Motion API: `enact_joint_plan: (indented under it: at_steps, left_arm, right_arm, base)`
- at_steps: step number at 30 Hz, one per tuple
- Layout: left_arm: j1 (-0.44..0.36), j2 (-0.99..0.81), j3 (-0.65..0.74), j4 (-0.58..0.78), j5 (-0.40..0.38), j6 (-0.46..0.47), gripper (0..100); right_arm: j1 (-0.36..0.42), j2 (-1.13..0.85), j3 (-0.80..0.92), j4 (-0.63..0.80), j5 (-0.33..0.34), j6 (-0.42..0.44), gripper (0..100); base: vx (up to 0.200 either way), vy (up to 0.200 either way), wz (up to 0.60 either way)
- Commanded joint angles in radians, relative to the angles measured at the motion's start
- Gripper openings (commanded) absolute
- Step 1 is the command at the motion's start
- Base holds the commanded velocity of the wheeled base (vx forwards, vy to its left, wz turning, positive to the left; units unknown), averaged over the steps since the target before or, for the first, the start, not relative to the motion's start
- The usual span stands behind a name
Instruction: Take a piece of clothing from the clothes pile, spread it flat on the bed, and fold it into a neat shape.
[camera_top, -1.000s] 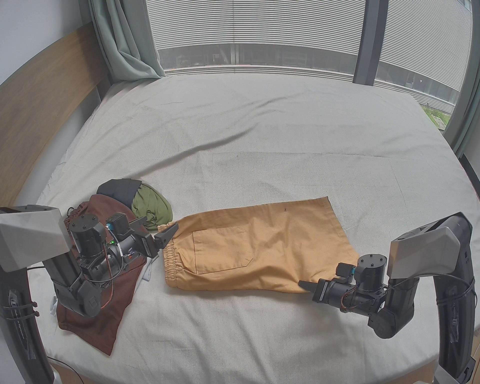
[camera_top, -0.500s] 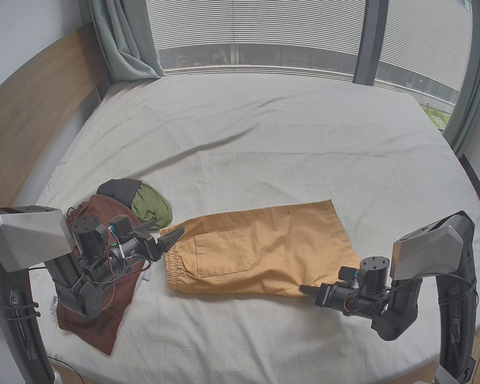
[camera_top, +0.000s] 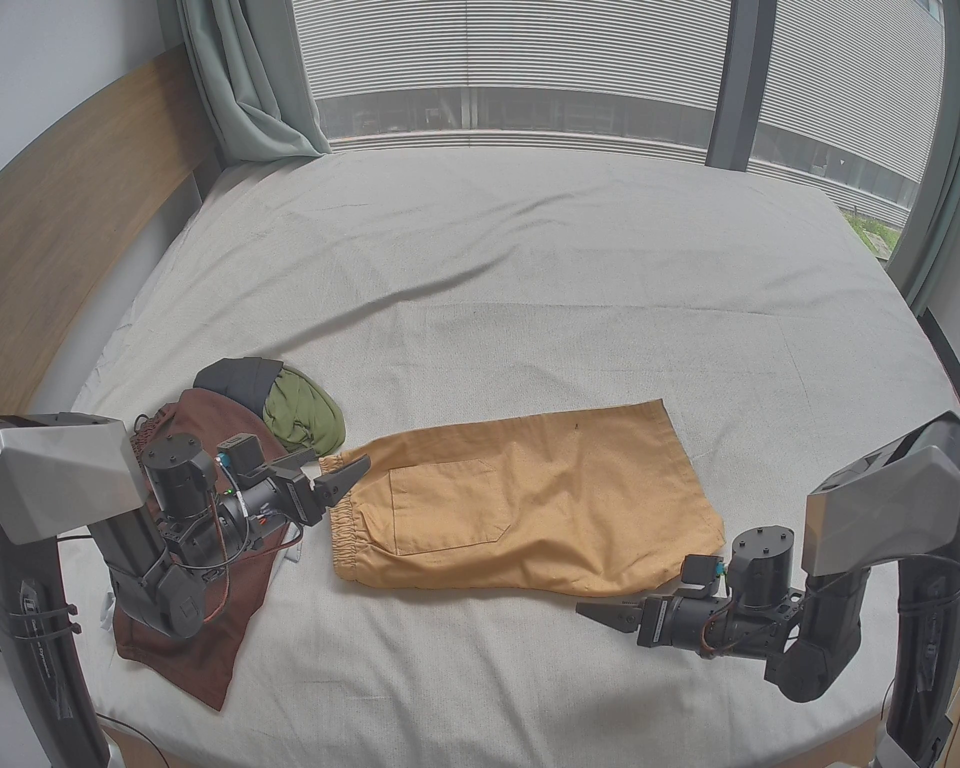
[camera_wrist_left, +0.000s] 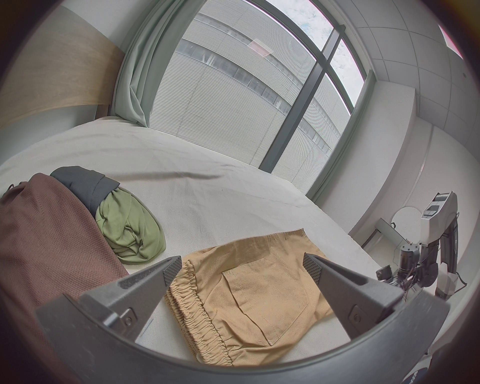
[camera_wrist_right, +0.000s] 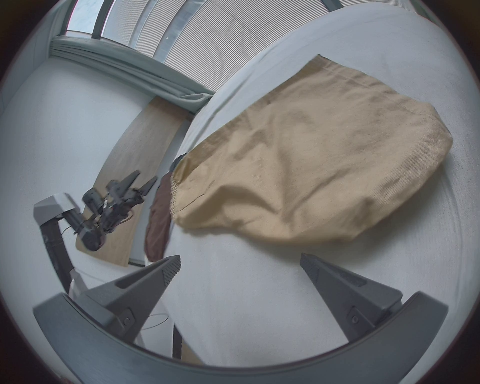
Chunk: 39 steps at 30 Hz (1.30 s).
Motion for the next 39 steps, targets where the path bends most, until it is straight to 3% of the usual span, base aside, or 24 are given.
enact_joint_plan:
  at_steps: [1, 8, 9, 11, 12, 15, 29, 39]
  left_arm:
    - [0.018, -0.005, 0.002, -0.001, -0.025, -0.007, 100]
    - [0.009, -0.028, 0.013, -0.001, -0.028, -0.007, 100]
    - [0.009, -0.028, 0.012, -0.001, -0.033, -0.007, 100]
    - [0.009, -0.028, 0.012, -0.001, -0.033, -0.007, 100]
    - [0.014, -0.023, 0.013, -0.001, -0.037, -0.007, 100]
    - [0.017, -0.017, 0.015, -0.001, -0.039, -0.007, 100]
    - [0.009, 0.003, 0.047, -0.001, -0.082, -0.012, 100]
    - [0.018, 0.007, 0.05, -0.001, -0.083, -0.027, 100]
  right_arm:
    - [0.063, -0.156, 0.085, -0.001, 0.017, -0.001, 100]
    - [0.055, -0.262, 0.053, -0.001, 0.039, 0.002, 100]
    - [0.046, -0.285, 0.026, -0.001, 0.08, 0.004, 100]
    - [0.046, -0.285, 0.026, -0.001, 0.08, 0.004, 100]
    - [0.007, -0.308, 0.0, -0.001, 0.137, 0.002, 100]
    - [-0.026, -0.305, -0.018, -0.001, 0.162, -0.002, 100]
    - [-0.112, -0.335, -0.009, -0.001, 0.171, -0.051, 100]
    - [-0.115, -0.343, -0.017, -0.001, 0.169, -0.051, 100]
  base:
    - [0.0, 0.0, 0.0]
    - [0.0, 0.0, 0.0]
    - [0.0, 0.0, 0.0]
    - [0.0, 0.0, 0.0]
    - [0.0, 0.0, 0.0]
    - [0.0, 0.0, 0.0]
    - [0.0, 0.0, 0.0]
    - [0.0, 0.0, 0.0]
